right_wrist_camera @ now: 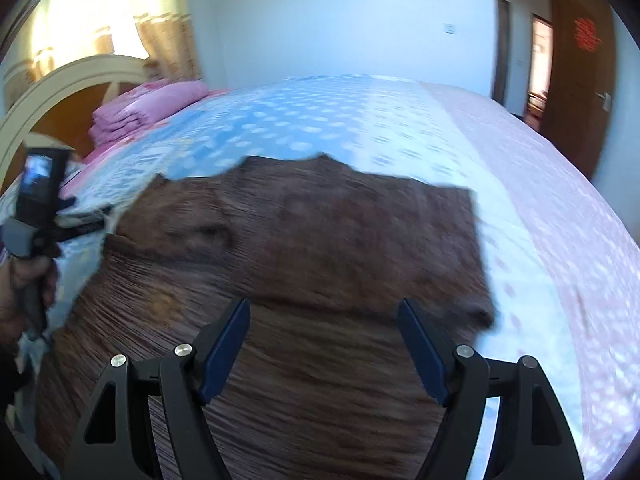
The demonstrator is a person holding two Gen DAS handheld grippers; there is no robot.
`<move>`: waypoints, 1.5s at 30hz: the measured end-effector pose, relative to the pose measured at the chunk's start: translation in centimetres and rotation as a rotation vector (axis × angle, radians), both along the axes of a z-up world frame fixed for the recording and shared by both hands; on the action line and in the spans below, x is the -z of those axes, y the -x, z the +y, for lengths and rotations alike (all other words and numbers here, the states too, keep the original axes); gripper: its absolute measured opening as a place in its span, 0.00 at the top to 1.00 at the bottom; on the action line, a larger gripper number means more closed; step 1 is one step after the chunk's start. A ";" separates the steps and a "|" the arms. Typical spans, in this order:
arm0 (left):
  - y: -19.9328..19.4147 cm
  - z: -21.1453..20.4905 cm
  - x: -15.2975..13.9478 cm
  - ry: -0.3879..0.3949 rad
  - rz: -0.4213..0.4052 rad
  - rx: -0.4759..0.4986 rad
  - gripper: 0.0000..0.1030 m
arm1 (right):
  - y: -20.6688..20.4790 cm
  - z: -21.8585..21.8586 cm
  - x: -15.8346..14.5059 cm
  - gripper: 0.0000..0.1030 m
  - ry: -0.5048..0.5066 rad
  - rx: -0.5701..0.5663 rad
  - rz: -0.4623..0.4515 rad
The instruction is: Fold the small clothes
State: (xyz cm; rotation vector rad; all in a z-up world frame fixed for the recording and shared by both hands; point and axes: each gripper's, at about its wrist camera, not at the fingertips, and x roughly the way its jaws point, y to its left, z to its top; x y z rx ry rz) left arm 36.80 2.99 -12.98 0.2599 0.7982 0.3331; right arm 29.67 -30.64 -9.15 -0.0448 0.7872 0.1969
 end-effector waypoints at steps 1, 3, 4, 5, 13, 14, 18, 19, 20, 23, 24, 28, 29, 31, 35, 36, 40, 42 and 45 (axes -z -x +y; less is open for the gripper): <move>0.0 0.0 0.8 0.014 0.031 0.016 0.18 | -1.0 1.6 -0.2 0.26 0.007 -0.037 0.007; 0.1 -0.7 2.2 -0.006 0.077 0.044 0.19 | -2.8 4.6 -0.4 0.26 0.036 -0.078 0.011; 0.5 -1.0 2.2 -0.027 0.051 0.046 0.19 | -3.9 6.1 -0.2 0.26 0.052 -0.093 0.023; 0.7 -1.3 2.2 -0.038 0.045 0.050 0.19 | -5.1 7.6 0.1 0.26 0.066 -0.109 0.033; 0.7 -0.2 2.5 0.059 0.047 0.055 0.17 | -11.7 13.4 4.3 0.42 0.249 -0.130 0.093; 0.7 -0.1 2.5 0.064 0.045 0.055 0.17 | -12.1 12.6 4.0 0.54 0.226 -0.102 0.097; 0.7 0.1 2.6 0.096 0.044 0.056 0.17 | -13.3 9.2 2.5 0.92 0.245 0.002 0.071; 0.8 0.1 2.6 0.099 0.044 0.056 0.17 | -13.8 7.9 2.1 0.92 0.247 0.037 0.070; 0.8 0.2 2.6 0.099 0.042 0.053 0.15 | -14.1 6.7 1.8 0.92 0.239 0.060 0.074; 0.8 0.1 2.6 0.095 0.038 0.051 0.15 | -14.1 3.8 0.8 0.91 0.234 0.132 0.054; 0.8 0.2 2.6 0.097 0.038 0.050 0.15 | -13.8 3.5 0.4 0.86 0.218 0.141 0.050; 0.8 0.3 2.7 0.105 0.037 0.049 0.14 | -11.3 5.8 -0.5 0.17 0.113 0.002 0.033; 0.8 0.3 2.6 0.102 0.036 0.048 0.14 | -10.8 7.3 -0.2 0.17 0.132 -0.042 0.032; 0.8 0.3 2.7 0.097 0.035 0.046 0.14 | -10.3 9.9 0.7 0.17 0.186 -0.099 0.026; 0.7 0.2 2.8 0.092 0.040 0.048 0.13 | -11.2 13.1 3.4 0.32 0.286 -0.135 0.069; 0.7 0.3 2.8 0.093 0.041 0.048 0.13 | -12.2 12.4 3.8 0.34 0.334 -0.080 0.073; 0.6 0.5 2.8 0.116 0.042 0.048 0.13 | -14.8 5.6 2.0 0.34 0.339 0.225 0.025; 0.6 0.7 2.8 0.131 0.042 0.048 0.13 | -13.9 3.1 0.4 0.35 0.265 0.228 0.024; 0.6 0.8 2.8 0.143 0.042 0.049 0.13 | -11.9 1.8 -0.5 0.38 0.150 0.162 0.059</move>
